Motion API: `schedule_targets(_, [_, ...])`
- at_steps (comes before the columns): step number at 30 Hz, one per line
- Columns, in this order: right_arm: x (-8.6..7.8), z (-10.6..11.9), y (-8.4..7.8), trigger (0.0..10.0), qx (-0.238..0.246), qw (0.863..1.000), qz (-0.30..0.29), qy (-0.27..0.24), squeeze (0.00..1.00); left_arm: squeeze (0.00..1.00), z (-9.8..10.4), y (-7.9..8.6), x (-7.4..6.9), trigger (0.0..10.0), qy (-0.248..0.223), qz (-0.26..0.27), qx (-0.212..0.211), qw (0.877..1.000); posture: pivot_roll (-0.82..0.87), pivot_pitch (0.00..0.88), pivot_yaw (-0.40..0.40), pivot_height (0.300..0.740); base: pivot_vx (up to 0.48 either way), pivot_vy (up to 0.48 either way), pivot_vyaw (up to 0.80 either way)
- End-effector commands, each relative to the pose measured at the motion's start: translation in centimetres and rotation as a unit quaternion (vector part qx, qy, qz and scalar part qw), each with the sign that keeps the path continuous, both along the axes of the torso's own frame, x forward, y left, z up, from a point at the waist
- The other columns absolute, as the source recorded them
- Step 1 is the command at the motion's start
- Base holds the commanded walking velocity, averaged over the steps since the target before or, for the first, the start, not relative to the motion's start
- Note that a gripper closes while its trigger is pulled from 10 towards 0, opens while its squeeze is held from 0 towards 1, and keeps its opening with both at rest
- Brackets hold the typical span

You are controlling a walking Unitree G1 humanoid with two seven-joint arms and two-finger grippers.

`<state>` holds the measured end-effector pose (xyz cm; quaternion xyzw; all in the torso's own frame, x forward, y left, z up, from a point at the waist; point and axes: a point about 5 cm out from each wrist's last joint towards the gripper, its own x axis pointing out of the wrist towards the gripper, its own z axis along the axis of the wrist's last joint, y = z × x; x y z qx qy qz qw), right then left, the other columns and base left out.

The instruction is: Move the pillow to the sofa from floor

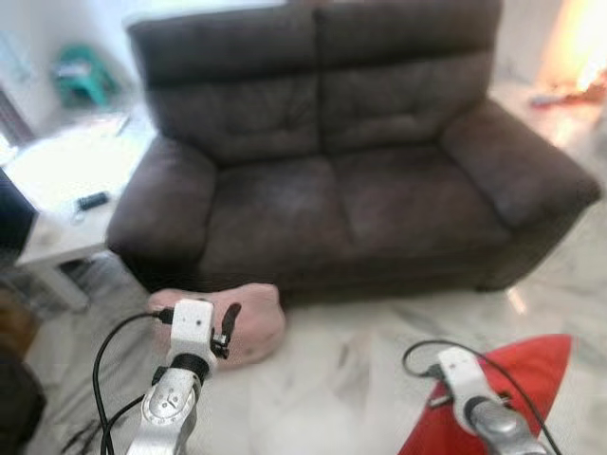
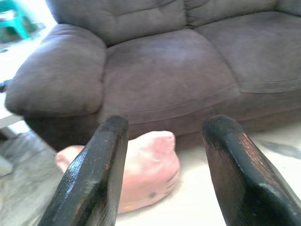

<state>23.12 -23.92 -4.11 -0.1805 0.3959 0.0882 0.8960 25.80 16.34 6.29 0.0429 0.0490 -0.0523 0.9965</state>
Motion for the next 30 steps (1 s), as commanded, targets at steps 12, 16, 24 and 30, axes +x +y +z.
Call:
schedule_targets(12, [1.9, 2.6, 4.3, 10.0, 0.134, 0.970, 0.203, -0.004, 0.00, 0.00, -0.2, 0.7, 0.1, 10.0, 0.006, 0.007, 0.005, 1.000, 0.04, 0.023, 0.010, 0.740, 0.000, 0.000, 0.00])
schedule_targets(16, [1.2, 3.0, 5.1, 10.0, 0.163, 0.952, 0.259, 0.010, 0.00, 0.00, -0.2, 0.6, 0.2, 10.0, 0.006, 0.003, 0.003, 1.000, 0.03, 0.022, 0.010, 0.740, 0.000, 0.000, 0.00])
schedule_targets(24, [1.2, 5.1, 5.8, 10.0, 0.206, 0.924, 0.322, -0.013, 0.00, 0.00, -0.2, 0.6, 0.2, 10.0, 0.006, 0.000, 0.002, 1.000, 0.03, 0.023, 0.013, 0.740, 0.000, 0.000, 0.00])
schedule_targets(30, [1.3, 6.0, 5.7, 10.0, 0.204, 0.916, 0.346, -0.009, 0.00, 0.00, 0.0, 0.7, 0.3, 10.0, 0.004, -0.007, 0.000, 1.000, 0.04, 0.025, 0.014, 0.740, 0.000, 0.000, 0.00])
